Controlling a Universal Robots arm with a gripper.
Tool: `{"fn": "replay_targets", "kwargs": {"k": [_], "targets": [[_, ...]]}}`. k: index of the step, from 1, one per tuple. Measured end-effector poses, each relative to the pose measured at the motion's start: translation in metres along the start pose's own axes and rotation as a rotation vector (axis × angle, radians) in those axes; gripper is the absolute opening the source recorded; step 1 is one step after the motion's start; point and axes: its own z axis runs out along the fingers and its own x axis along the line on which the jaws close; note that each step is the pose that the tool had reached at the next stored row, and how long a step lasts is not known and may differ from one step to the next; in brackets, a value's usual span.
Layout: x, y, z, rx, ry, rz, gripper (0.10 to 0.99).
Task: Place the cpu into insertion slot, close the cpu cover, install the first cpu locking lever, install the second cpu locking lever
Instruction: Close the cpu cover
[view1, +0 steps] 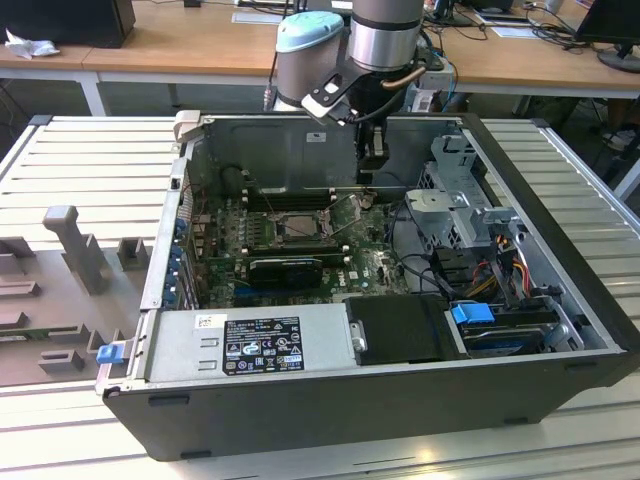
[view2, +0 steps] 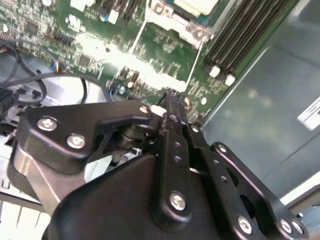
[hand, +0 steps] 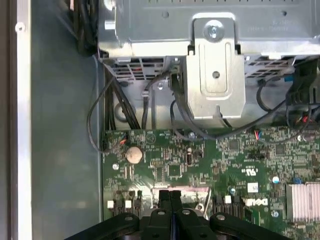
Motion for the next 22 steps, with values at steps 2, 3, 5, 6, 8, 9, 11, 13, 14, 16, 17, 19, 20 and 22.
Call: {"fn": "replay_targets", "kwargs": {"k": [2,3,5,6,8,9,11,13,14,16,17,19,20,22], "targets": [[0.0002,0.0051,0.0022,0.001,0.0,0.0,0.106],[0.0002,0.0055,0.0036,0.001,0.0,-0.001,0.106],[0.0002,0.0056,0.0075,0.001,0.0001,-0.002,0.106],[0.0001,0.0056,0.0089,0.001,0.0001,-0.002,0.106],[0.0001,0.0055,0.0112,0.001,0.0001,-0.002,0.106],[0.0,0.0055,0.0119,0.001,0.0001,-0.002,0.106],[0.0,0.0056,0.0126,0.001,-0.0001,-0.002,0.106],[0.0001,0.0058,0.0133,0.001,0.0002,-0.002,0.106],[0.0001,0.0058,0.0148,0.0,0.0002,-0.002,0.106],[0.0001,0.006,0.0179,0.001,0.0001,-0.002,0.106],[0.0001,0.0067,0.0186,0.001,0.0001,-0.003,0.106],[0.0002,0.008,0.022,0.001,0.0,-0.003,0.106],[0.0002,0.009,0.0259,0.001,0.0001,-0.003,0.106],[0.0003,0.01,0.0303,0.001,0.0001,-0.003,0.106]]}}
